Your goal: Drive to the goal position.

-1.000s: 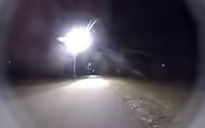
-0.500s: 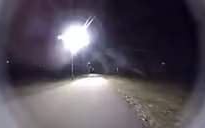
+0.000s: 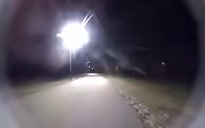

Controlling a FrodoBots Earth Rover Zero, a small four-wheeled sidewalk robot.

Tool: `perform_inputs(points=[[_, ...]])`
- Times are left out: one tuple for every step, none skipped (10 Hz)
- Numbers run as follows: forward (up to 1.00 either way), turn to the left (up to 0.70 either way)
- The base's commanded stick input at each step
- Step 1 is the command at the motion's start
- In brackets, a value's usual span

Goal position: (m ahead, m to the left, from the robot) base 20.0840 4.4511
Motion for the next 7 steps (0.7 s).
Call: perform_inputs(points=[[1.0, 0.0], [1.0, 0.09], [1.0, 0.27], [1.0, 0.27], [1.0, 0.27], [1.0, 0.27], [1.0, 0.1]])
